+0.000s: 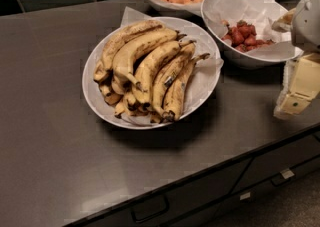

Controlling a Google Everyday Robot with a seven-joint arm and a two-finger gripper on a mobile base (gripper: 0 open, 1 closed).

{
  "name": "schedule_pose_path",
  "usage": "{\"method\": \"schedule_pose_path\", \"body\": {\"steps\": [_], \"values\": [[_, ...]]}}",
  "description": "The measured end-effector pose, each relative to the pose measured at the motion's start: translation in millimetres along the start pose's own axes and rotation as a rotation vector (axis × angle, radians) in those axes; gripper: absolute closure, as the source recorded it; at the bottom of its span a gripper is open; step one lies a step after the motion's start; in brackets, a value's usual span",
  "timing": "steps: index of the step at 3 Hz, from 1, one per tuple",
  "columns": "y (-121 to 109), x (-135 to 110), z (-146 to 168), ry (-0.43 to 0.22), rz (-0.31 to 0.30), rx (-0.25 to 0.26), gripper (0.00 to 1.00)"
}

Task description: Pick banana from white bowl

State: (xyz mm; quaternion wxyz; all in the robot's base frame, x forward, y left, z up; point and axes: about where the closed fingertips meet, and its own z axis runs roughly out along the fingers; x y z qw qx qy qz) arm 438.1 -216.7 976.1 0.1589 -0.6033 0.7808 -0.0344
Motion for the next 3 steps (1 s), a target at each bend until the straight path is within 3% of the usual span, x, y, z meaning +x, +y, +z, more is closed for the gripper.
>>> {"method": "schedule_pose_path", "body": {"steps": [1, 2, 3], "values": [[0, 0, 0, 0.0, 0.0, 0.0, 0.0], [-11, -22, -12, -0.002, -0.061, 0.029, 0.0], [-21, -63, -25, -0.025, -0.167, 0.048, 0.0]]}}
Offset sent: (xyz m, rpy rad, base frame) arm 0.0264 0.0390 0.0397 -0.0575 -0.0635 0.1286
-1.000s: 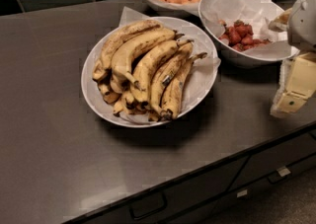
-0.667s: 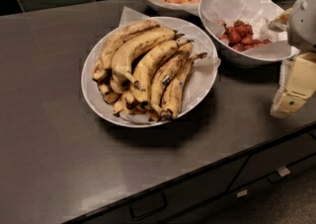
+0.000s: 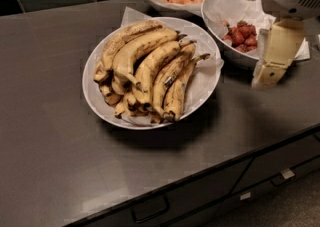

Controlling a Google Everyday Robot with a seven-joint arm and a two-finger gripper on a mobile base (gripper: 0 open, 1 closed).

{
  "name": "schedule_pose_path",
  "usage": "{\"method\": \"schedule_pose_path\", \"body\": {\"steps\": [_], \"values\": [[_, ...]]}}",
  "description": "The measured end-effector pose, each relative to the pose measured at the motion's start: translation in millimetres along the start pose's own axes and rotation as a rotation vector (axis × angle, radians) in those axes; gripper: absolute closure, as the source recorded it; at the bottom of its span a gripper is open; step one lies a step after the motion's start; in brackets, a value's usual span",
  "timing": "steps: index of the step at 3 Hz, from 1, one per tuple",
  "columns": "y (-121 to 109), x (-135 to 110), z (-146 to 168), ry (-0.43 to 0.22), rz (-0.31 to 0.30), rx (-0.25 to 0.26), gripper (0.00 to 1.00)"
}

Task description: Pick banana from white bowl

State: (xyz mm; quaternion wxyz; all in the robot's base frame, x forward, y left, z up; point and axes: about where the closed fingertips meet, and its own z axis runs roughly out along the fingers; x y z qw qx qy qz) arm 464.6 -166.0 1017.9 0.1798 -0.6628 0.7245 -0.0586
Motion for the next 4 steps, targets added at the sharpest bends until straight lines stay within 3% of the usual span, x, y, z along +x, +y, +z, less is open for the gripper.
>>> {"method": "schedule_pose_path", "body": {"steps": [1, 2, 4], "values": [[-10, -44, -6, -0.033, -0.117, 0.004, 0.0], [-11, -87, 1, -0.077, -0.237, -0.031, 0.0], [9, -156, 27, -0.128, -0.463, -0.147, 0.0]]}}
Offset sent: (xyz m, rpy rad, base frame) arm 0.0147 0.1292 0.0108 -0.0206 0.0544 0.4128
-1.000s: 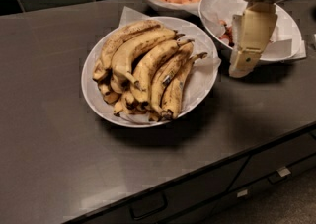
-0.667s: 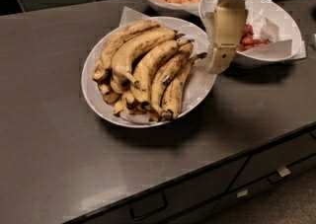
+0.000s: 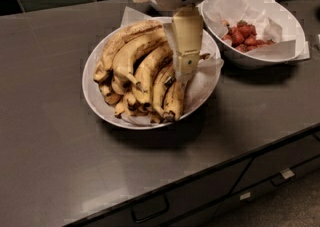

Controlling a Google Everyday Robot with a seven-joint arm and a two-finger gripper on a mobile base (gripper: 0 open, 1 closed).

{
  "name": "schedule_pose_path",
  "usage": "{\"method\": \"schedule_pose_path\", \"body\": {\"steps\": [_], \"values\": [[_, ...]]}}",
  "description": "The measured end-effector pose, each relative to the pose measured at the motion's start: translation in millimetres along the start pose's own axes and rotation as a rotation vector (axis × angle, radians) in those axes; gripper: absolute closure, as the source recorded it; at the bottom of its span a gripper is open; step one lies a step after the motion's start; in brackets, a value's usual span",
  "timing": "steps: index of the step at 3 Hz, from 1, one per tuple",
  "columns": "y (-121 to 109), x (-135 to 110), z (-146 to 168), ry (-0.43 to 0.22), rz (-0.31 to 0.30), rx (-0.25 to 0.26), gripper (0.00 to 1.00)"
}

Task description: Pick banana from white bowl

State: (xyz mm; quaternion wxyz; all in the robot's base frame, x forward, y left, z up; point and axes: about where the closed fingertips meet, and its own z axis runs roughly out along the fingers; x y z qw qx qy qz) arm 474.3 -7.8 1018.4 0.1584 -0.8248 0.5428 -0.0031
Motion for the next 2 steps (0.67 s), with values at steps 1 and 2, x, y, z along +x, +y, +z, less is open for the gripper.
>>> {"method": "schedule_pose_path", "body": {"steps": [1, 2], "values": [[-10, -21, 5, -0.008, -0.064, -0.015, 0.0], [-28, -29, 7, -0.01, -0.071, -0.004, 0.05]]}}
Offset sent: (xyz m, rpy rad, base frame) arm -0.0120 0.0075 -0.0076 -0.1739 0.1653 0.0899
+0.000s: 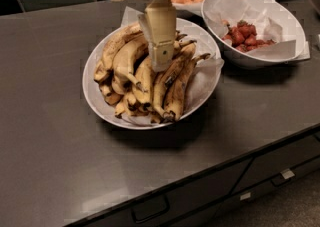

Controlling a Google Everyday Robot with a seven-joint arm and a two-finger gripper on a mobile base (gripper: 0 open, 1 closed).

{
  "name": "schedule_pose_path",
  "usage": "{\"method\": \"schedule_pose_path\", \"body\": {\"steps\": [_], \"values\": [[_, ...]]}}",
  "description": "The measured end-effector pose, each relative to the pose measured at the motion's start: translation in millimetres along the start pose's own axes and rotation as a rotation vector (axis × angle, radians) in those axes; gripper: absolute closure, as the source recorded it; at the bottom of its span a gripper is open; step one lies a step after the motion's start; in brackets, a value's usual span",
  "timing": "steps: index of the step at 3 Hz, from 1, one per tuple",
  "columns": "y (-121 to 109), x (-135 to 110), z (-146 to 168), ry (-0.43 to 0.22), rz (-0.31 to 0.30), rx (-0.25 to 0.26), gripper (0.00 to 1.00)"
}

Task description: Pick banana from white bowl

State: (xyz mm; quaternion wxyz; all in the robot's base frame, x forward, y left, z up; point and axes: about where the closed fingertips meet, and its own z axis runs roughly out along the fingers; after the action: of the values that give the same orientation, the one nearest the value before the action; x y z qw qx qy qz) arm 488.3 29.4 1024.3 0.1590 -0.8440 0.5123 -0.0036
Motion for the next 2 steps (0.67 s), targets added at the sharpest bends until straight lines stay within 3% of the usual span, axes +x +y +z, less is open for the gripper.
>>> {"method": "schedule_pose_path", "body": {"steps": [2], "values": [[-20, 36, 6, 0.007, 0.123, 0.005, 0.26]]}}
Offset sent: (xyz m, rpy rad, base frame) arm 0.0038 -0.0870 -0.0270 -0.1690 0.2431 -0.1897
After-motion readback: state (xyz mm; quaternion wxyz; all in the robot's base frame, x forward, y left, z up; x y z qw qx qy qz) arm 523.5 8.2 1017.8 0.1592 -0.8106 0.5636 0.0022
